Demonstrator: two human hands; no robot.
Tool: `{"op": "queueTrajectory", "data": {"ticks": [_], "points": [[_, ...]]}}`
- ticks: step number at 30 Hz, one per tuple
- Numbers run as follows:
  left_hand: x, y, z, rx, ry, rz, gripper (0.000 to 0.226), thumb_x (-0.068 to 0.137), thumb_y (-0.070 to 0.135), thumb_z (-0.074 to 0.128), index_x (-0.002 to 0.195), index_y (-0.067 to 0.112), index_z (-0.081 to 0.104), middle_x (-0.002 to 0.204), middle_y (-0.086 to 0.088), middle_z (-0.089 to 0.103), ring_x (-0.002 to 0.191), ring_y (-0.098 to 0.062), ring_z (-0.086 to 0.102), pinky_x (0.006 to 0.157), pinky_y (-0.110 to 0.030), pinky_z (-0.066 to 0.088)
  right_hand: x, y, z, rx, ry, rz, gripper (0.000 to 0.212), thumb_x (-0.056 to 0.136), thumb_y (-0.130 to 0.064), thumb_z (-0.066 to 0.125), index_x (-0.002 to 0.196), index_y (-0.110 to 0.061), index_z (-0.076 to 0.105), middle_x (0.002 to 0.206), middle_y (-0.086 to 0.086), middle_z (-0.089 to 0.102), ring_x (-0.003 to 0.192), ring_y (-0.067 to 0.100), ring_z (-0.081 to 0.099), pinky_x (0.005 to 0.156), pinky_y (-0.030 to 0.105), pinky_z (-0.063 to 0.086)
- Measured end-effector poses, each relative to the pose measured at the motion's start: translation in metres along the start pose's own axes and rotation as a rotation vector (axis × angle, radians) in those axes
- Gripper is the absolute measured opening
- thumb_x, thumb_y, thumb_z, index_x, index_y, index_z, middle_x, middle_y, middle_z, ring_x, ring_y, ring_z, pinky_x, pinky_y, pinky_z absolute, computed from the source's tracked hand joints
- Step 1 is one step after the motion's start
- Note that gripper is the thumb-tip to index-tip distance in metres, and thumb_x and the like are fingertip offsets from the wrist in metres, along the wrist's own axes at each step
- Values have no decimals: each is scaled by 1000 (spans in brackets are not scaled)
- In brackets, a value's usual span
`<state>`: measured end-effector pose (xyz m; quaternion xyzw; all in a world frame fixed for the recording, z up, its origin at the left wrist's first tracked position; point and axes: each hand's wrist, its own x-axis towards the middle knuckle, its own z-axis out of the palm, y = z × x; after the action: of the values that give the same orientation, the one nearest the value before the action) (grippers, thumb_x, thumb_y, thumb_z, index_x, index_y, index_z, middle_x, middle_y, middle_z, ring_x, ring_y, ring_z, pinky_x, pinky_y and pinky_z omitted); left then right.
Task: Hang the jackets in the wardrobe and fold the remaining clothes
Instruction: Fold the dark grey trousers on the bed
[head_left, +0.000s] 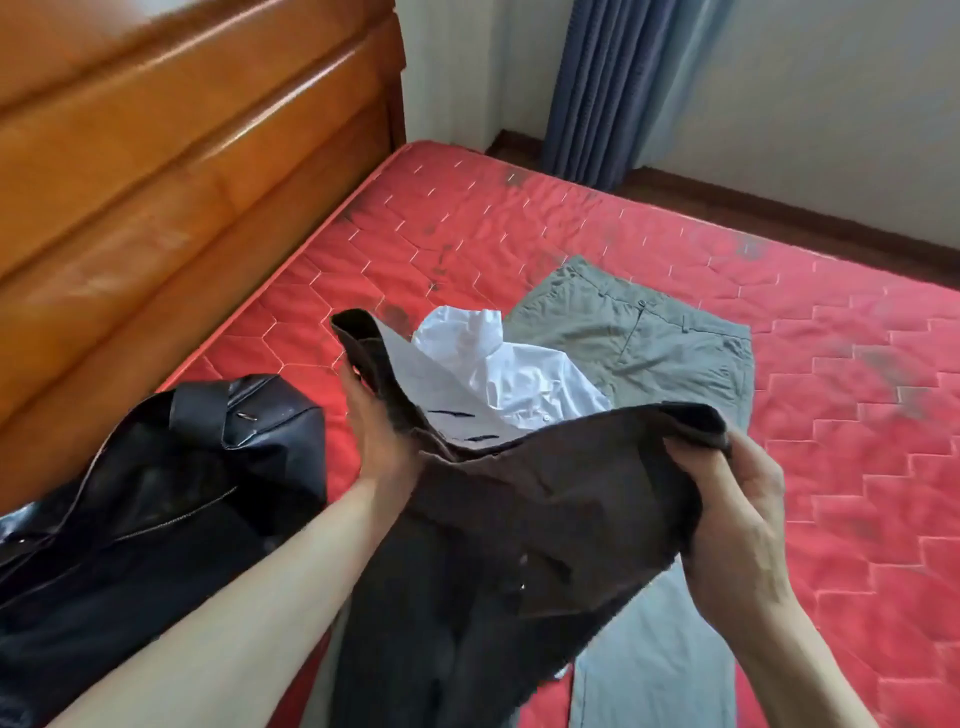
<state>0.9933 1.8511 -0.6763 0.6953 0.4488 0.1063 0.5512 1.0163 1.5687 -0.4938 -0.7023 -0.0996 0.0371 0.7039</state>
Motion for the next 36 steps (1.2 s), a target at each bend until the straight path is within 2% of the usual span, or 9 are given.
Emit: {"op": "queueTrajectory", "data": {"ticks": [3,6,9,14,19,23,28,31,36], "points": [[-45,97,-17,-361,-93,-77,105,69,88,51,151,26,38,129,-8,63,114,-21,68,98,-42,50,-4,-40,-27,26,53,-20,23,84,-20,55,63,-22,64,62,-7,50,67,20,42,64,40,31],[-73,159,-23,-283,-239,105,47,78,12,78,123,18,64,88,-1,72,88,-23,71,77,-31,54,-5,-78,-55,53,182,-19,27,84,-20,54,62,-25,68,59,-12,55,66,16,46,63,35,35],[-105,190,-29,-130,-425,128,19,68,14,70,83,18,81,84,-2,77,88,-25,70,79,-31,56,-7,-112,-81,35,285,-12,38,94,-16,52,63,-27,69,59,-16,56,63,11,46,59,31,36],[-164,242,-33,-124,-510,185,23,87,28,72,106,18,80,104,-5,80,104,-25,75,98,-41,57,-19,-169,-122,-116,401,-12,28,101,-13,54,79,-18,71,64,-10,58,63,10,50,53,25,40],[-230,293,-51,-112,-534,305,17,100,29,68,106,15,75,103,-2,78,103,-21,74,102,-41,54,-42,-237,-147,-293,473,-30,8,95,-34,71,97,-27,69,81,-17,70,72,-1,64,64,24,50],[-303,351,-85,-77,-564,429,19,101,23,65,87,10,69,81,-1,70,82,-18,69,78,-28,54,-63,-296,-163,-384,491,-86,10,98,-35,65,92,-29,69,78,-16,69,76,-4,63,64,19,46],[-395,429,-127,-105,-527,595,25,96,20,72,80,3,62,74,-12,66,69,-20,66,64,-34,56,-90,-376,-192,-521,637,-161,18,100,-21,65,84,-13,66,68,-17,59,68,-15,59,61,2,39],[-440,472,-136,-100,-446,708,30,95,18,73,78,-2,57,70,-12,62,64,-15,61,59,-28,51,-92,-419,-210,-564,676,-232,21,100,-23,66,83,-10,67,65,-21,54,58,-5,55,59,12,36],[-493,545,-136,-161,-337,804,32,93,15,74,72,3,54,61,2,54,58,-8,52,56,-21,44,-87,-490,-231,-639,655,-315,24,102,-32,60,89,-14,67,76,6,71,78,35,68,66,32,36]]}}
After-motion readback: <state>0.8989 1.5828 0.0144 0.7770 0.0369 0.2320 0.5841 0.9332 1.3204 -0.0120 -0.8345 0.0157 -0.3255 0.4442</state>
